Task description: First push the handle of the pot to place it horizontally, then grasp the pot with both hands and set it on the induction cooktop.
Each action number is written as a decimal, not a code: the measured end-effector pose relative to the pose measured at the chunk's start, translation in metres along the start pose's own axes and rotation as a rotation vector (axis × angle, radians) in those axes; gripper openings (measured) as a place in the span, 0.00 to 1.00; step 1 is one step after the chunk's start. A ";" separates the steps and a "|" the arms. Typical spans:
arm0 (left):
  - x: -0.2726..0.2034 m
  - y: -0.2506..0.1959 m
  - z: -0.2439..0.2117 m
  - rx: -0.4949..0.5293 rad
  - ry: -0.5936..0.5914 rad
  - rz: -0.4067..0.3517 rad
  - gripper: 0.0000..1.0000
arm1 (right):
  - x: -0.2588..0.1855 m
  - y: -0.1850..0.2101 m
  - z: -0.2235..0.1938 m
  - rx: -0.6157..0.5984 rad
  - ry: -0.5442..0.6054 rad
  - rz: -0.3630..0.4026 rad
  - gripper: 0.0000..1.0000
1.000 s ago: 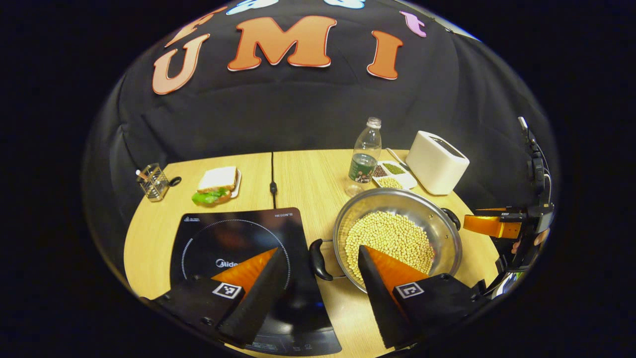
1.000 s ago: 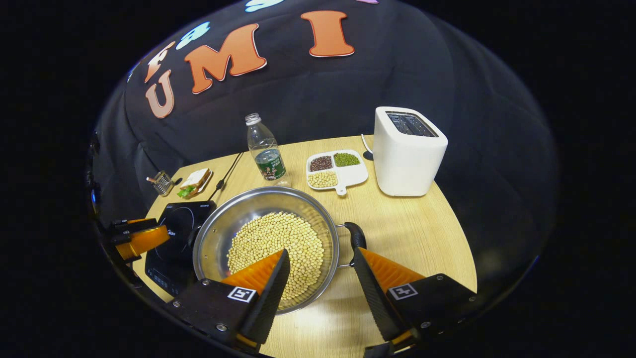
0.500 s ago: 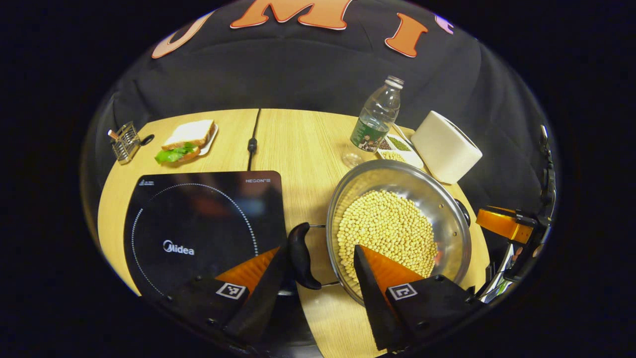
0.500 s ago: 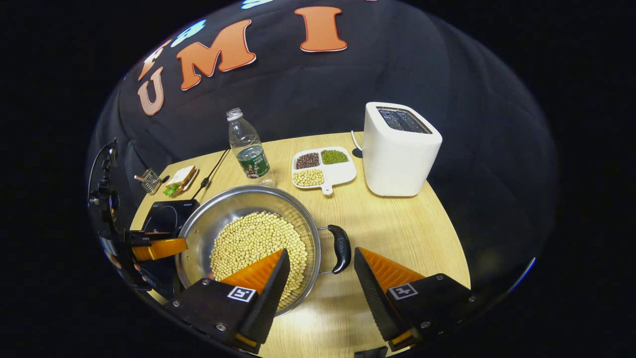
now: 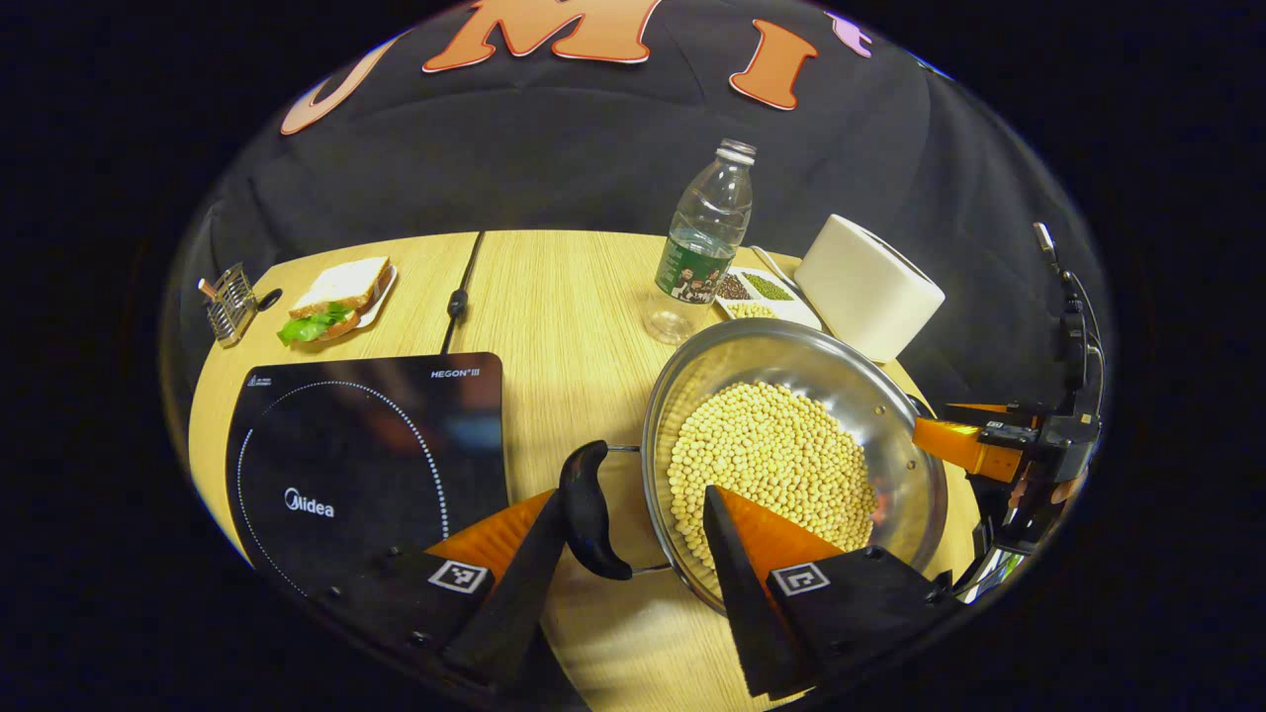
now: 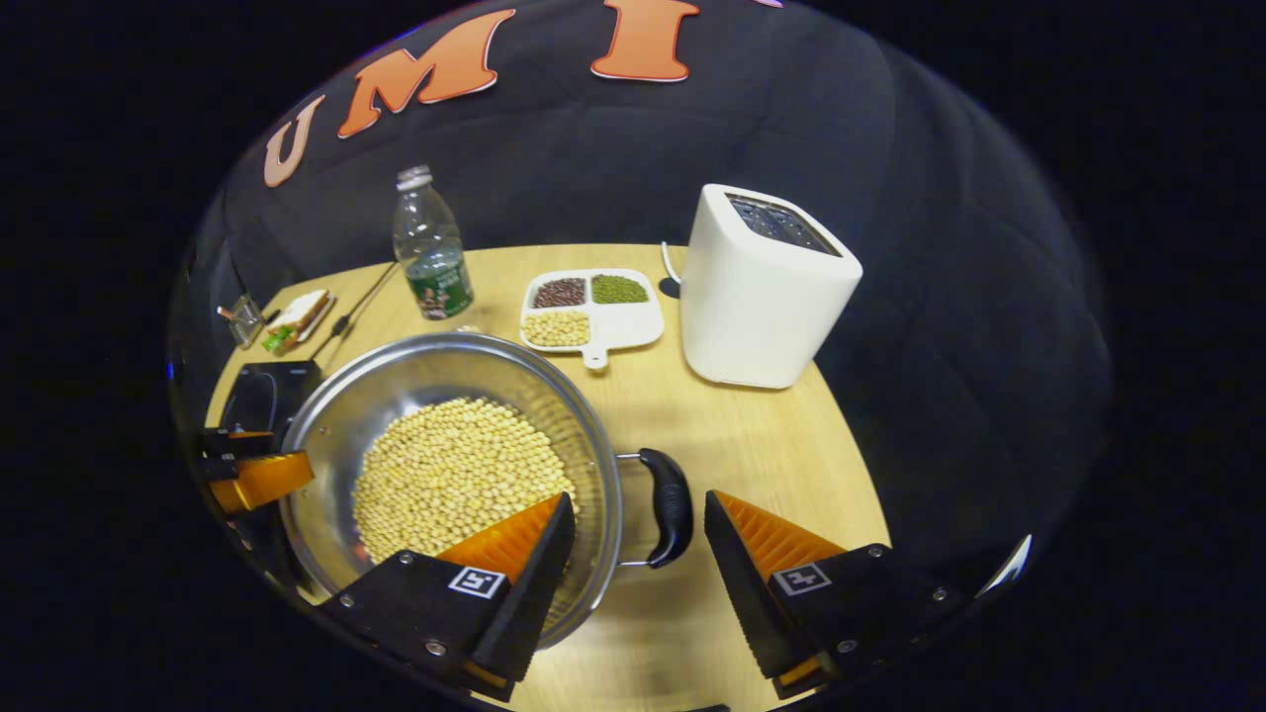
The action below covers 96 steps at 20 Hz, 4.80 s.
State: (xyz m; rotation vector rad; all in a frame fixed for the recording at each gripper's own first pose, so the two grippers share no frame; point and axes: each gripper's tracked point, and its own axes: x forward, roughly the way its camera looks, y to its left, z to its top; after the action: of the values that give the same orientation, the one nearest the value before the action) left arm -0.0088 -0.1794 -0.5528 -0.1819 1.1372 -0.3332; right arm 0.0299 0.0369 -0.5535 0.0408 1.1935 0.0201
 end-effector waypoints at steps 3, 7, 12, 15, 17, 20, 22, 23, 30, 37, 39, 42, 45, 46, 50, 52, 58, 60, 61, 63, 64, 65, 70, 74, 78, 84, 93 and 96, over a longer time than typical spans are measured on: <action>0.018 0.002 -0.002 0.027 -0.006 0.046 0.89 | 0.009 0.000 -0.004 0.053 0.033 0.032 0.85; 0.028 -0.001 0.003 0.062 -0.039 0.080 0.92 | 0.022 0.003 -0.015 0.002 0.058 0.009 0.85; 0.047 -0.006 0.013 0.119 -0.062 0.109 0.89 | 0.030 0.001 -0.021 0.017 0.078 0.007 0.82; 0.060 0.000 0.009 0.152 -0.056 0.140 0.89 | 0.030 0.001 -0.022 0.019 0.072 0.017 0.79; 0.069 0.001 0.011 0.144 -0.071 0.146 0.89 | 0.029 0.001 -0.022 0.018 0.072 0.013 0.78; 0.073 0.002 0.015 0.142 -0.093 0.138 0.96 | 0.028 0.003 -0.022 0.033 0.069 -0.009 0.78; 0.074 0.003 0.018 0.140 -0.101 0.139 0.94 | 0.028 0.003 -0.023 0.012 0.056 -0.026 0.78; 0.074 0.004 0.019 0.135 -0.107 0.141 0.94 | 0.028 0.004 -0.023 0.025 0.056 -0.020 0.78; 0.065 0.008 0.021 0.057 -0.118 0.139 0.82 | 0.017 0.008 -0.020 0.100 0.025 0.004 0.63; 0.008 0.023 0.051 0.107 -0.228 0.171 0.82 | -0.027 0.026 0.003 0.127 -0.038 0.038 0.62; -0.010 0.033 0.054 0.093 -0.245 0.185 0.82 | -0.038 0.037 0.012 0.120 -0.058 0.050 0.62; -0.036 0.055 0.058 0.062 -0.258 0.210 0.84 | -0.053 0.054 0.021 0.115 -0.079 0.076 0.62; -0.059 0.075 0.061 0.038 -0.273 0.235 0.84 | -0.069 0.076 0.029 0.092 -0.099 0.100 0.62; -0.066 0.085 0.061 0.032 -0.277 0.244 0.82 | -0.074 0.084 0.033 0.087 -0.104 0.108 0.62; -0.098 0.113 0.065 0.008 -0.299 0.283 0.80 | -0.090 0.118 0.046 0.071 -0.128 0.138 0.57; -0.116 0.134 0.065 -0.009 -0.309 0.309 0.82 | -0.099 0.139 0.051 0.054 -0.134 0.164 0.62; -0.157 0.190 0.064 -0.036 -0.326 0.386 0.82 | -0.119 0.202 0.061 -0.003 -0.154 0.236 0.62; -0.174 0.211 0.060 -0.049 -0.328 0.410 0.82 | -0.126 0.226 0.062 -0.013 -0.155 0.264 0.62; -0.180 0.221 0.060 -0.052 -0.329 0.421 0.82 | -0.129 0.237 0.062 -0.021 -0.155 0.276 0.62; -0.191 0.238 0.059 -0.060 -0.334 0.439 0.79 | -0.136 0.256 0.065 -0.036 -0.160 0.293 0.62; -0.197 0.247 0.056 -0.063 -0.331 0.445 0.81 | -0.138 0.266 0.066 -0.042 -0.160 0.299 0.62; -0.203 0.257 0.055 -0.066 -0.326 0.452 0.82 | -0.141 0.274 0.065 -0.049 -0.159 0.306 0.62; -0.218 0.295 0.048 -0.074 -0.331 0.491 0.82 | -0.146 0.311 0.067 -0.065 -0.149 0.343 0.62; -0.213 0.308 0.041 -0.087 -0.319 0.489 0.84 | -0.142 0.323 0.065 -0.078 -0.137 0.344 0.62; -0.198 0.310 0.045 -0.092 -0.312 0.475 0.82 | -0.133 0.325 0.063 -0.078 -0.124 0.333 0.62; -0.169 0.316 0.036 -0.113 -0.278 0.439 0.82 | -0.112 0.328 0.059 -0.083 -0.097 0.311 0.62; -0.141 0.323 0.031 -0.135 -0.250 0.416 0.82 | -0.094 0.329 0.049 -0.091 -0.059 0.293 0.62; -0.137 0.323 0.030 -0.136 -0.247 0.409 0.82 | -0.092 0.330 0.047 -0.093 -0.052 0.290 0.62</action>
State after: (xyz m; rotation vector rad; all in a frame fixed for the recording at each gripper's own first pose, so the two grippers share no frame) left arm 0.0209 0.1704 -0.5229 -0.1031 0.9246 0.1279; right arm 0.0420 0.3621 -0.4367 0.1321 1.1249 0.3275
